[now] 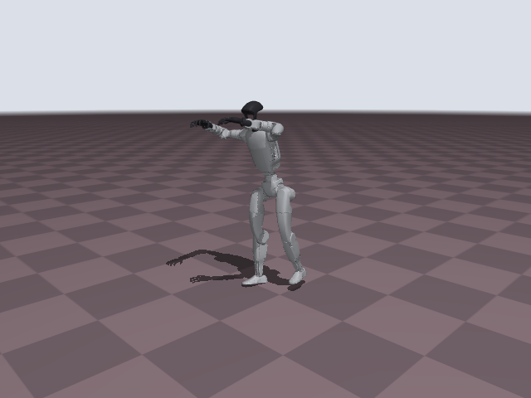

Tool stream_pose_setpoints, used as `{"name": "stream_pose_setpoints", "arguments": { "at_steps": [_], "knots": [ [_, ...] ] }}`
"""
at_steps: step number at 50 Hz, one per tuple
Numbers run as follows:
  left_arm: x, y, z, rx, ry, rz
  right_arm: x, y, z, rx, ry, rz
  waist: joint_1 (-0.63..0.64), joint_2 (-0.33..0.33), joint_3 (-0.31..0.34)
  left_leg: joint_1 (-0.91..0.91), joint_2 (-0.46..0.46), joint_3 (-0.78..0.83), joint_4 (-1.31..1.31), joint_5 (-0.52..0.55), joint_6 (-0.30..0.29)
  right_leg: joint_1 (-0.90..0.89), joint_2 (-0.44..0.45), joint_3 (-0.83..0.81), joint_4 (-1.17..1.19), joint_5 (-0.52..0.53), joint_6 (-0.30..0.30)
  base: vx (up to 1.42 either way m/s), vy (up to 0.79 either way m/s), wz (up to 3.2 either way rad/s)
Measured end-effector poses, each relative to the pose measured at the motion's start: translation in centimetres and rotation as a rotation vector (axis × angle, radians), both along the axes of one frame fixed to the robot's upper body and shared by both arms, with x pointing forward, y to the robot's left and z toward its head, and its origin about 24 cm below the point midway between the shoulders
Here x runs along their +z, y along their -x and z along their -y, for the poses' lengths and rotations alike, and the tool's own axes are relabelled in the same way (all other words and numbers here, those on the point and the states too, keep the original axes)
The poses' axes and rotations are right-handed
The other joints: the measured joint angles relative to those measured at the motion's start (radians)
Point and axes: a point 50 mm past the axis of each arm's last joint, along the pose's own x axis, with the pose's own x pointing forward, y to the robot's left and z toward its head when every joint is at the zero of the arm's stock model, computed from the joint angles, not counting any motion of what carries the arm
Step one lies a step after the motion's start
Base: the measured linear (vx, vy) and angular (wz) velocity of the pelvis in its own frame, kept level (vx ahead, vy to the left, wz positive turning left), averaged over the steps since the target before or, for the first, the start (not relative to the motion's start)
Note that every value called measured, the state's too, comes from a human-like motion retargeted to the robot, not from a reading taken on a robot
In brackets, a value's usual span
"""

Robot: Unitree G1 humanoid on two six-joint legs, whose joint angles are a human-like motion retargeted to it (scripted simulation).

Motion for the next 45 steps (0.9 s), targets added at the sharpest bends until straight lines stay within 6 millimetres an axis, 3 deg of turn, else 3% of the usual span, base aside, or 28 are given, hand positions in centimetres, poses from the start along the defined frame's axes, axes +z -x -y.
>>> {"name": "stream_pose_setpoints", "arguments": {
  "at_steps": [7,14,20,23,27,33,35,38,40,45],
  "knots": [
    [-1.2,2.4,-2.0,-0.072,0.114,-0.074,-0.2,-0.6,1.9,-0.121,0.046,-0.073,0.115,0.000,0.010,0.000,0.075,-0.038,-0.238,0.152,-0.070,0.124,0.077,0.132,0.004,-0.067,-0.020,0.32,0.03,-1.19],
    [-3.3,3.7,-4.5,-0.057,0.221,-0.201,-2.7,-1.6,3.6,-0.186,0.046,-0.151,0.111,-0.039,-0.074,0.047,0.088,0.021,-0.195,0.070,-0.035,0.136,0.076,0.172,0.061,-0.127,-0.047,0.23,0.07,-0.23],
    [-7.7,2.4,-5.4,-0.075,0.287,-0.342,-7.1,0.3,7.3,-0.301,0.024,-0.255,0.154,-0.049,-0.174,0.061,0.082,-0.006,-0.259,0.057,-0.003,0.107,0.076,0.161,0.106,-0.176,-0.054,0.15,0.07,0.17],
    [-10.2,3.2,-6.9,-0.049,0.333,-0.375,-7.4,1.4,7.9,-0.337,0.054,-0.282,0.165,-0.017,-0.199,0.063,0.076,-0.015,-0.276,0.051,-0.009,0.109,0.071,0.150,0.102,-0.192,-0.052,0.11,0.08,0.19],
    [-11.6,4.0,-8.3,0.006,0.341,-0.397,-7.9,1.8,8.4,-0.359,0.056,-0.313,0.171,-0.012,-0.222,0.072,0.070,-0.018,-0.290,0.040,-0.031,0.120,0.065,0.141,0.090,-0.204,-0.050,0.09,0.07,0.09],
    [-12.4,5.1,-9.1,0.024,0.368,-0.408,-8.0,1.9,8.6,-0.373,0.059,-0.321,0.178,-0.008,-0.232,0.082,0.066,-0.019,-0.300,0.026,-0.045,0.125,0.061,0.137,0.090,-0.211,-0.041,0.05,0.05,0.02],
    [-12.4,5.4,-9.2,0.021,0.365,-0.404,-7.9,1.9,8.5,-0.372,0.070,-0.316,0.179,-0.013,-0.231,0.083,0.060,-0.018,-0.303,0.022,-0.052,0.126,0.055,0.136,0.089,-0.211,0.001,0.00,0.00,0.00],
    [-12.1,5.7,-9.2,0.010,0.389,-0.387,-7.7,1.8,8.4,-0.373,0.074,-0.312,0.181,-0.019,-0.225,0.082,0.064,-0.016,-0.303,0.023,-0.057,0.126,0.063,0.138,0.083,-0.195,0.013,0.00,0.00,0.00],
    [-11.8,5.7,-9.3,0.045,0.368,-0.394,-7.5,1.8,8.2,-0.370,0.076,-0.311,0.178,-0.011,-0.230,0.088,0.059,-0.030,-0.302,0.023,-0.017,0.135,0.055,0.131,0.088,-0.201,-0.067,0.10,0.14,0.12],
    [-11.7,5.8,-9.2,0.055,0.335,-0.397,-7.4,1.6,7.7,-0.351,0.091,-0.301,0.176,-0.013,-0.240,0.085,0.055,-0.034,-0.302,0.018,-0.029,0.137,0.051,0.125,0.086,-0.209,-0.064,0.01,0.02,0.02]
  ]
}}
